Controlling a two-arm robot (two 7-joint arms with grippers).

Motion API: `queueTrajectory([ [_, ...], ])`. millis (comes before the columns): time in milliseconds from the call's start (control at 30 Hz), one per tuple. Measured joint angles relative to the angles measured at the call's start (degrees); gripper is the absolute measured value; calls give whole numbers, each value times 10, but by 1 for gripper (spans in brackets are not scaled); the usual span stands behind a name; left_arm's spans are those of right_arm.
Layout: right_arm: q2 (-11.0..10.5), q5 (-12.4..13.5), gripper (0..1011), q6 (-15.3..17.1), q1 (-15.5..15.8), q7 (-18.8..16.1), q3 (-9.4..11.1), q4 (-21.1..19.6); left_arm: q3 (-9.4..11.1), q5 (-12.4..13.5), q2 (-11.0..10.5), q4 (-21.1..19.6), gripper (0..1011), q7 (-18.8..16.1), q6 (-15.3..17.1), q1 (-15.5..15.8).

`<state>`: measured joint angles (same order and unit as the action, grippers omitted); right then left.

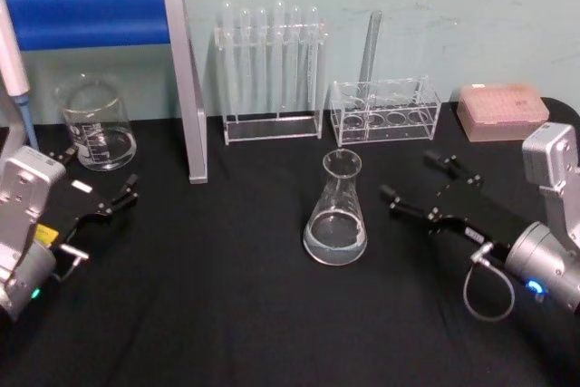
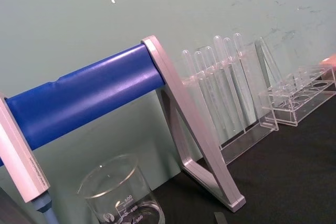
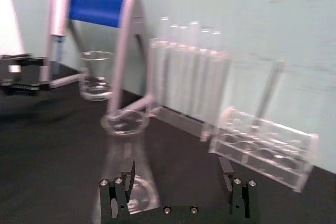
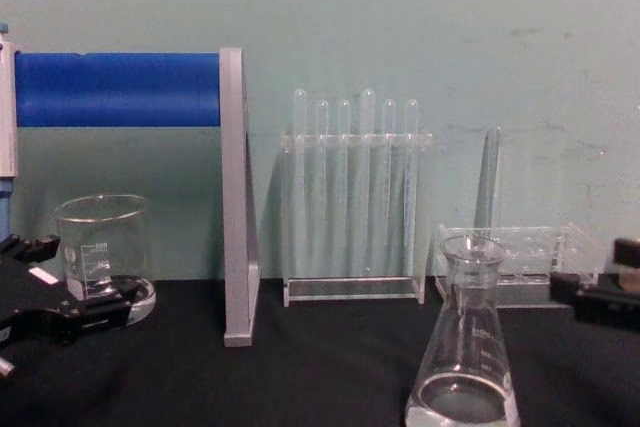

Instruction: Grasp the erlenmeyer flask with one hand, shake it three times, then place it back.

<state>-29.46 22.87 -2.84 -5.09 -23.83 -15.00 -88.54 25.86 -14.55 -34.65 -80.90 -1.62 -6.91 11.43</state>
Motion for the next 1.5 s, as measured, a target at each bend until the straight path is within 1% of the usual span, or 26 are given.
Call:
queueTrajectory([
  [67,4,-9,1003,-2,-3,13,5,6,0,0,0,0,1001,0,0,0],
  [100,8,-19,1003,-5,-7,25,9,12,0,0,0,0,1001,0,0,0],
  [133,8,-19,1003,-5,-7,25,9,12,0,0,0,0,1001,0,0,0],
  [167,13,-31,1003,-8,-12,38,13,20,0,0,0,0,1001,0,0,0],
  [233,18,-44,1003,-12,-18,52,16,29,0,0,0,0,1001,0,0,0],
  [300,27,-76,1003,-20,-30,82,18,46,0,0,0,0,1001,0,0,0],
  [367,32,-90,1003,-24,-36,95,18,56,0,0,0,0,1001,0,0,0],
  [433,37,-104,1003,-26,-41,107,18,66,0,0,0,0,1001,0,0,0],
  [467,42,-121,1003,-30,-48,121,17,75,0,0,0,0,1001,0,0,0],
  [533,47,-137,1003,-33,-54,134,15,87,0,0,0,0,1001,0,0,0],
  [567,52,-153,1003,-35,-59,147,12,96,0,0,0,0,1001,0,0,0],
  [667,59,-175,1003,-40,-66,161,8,110,0,0,0,0,1001,0,0,0],
  [700,62,-187,1003,-43,-70,168,5,116,0,0,0,0,1001,0,0,0],
  [767,67,-203,1003,-47,-73,176,2,124,0,0,0,0,1001,0,0,0],
  [867,71,-217,1003,-50,-77,183,0,130,0,0,0,0,1001,0,0,0],
  [1500,68,-208,1003,-48,-74,178,1,125,0,0,0,0,1001,0,0,0],
])
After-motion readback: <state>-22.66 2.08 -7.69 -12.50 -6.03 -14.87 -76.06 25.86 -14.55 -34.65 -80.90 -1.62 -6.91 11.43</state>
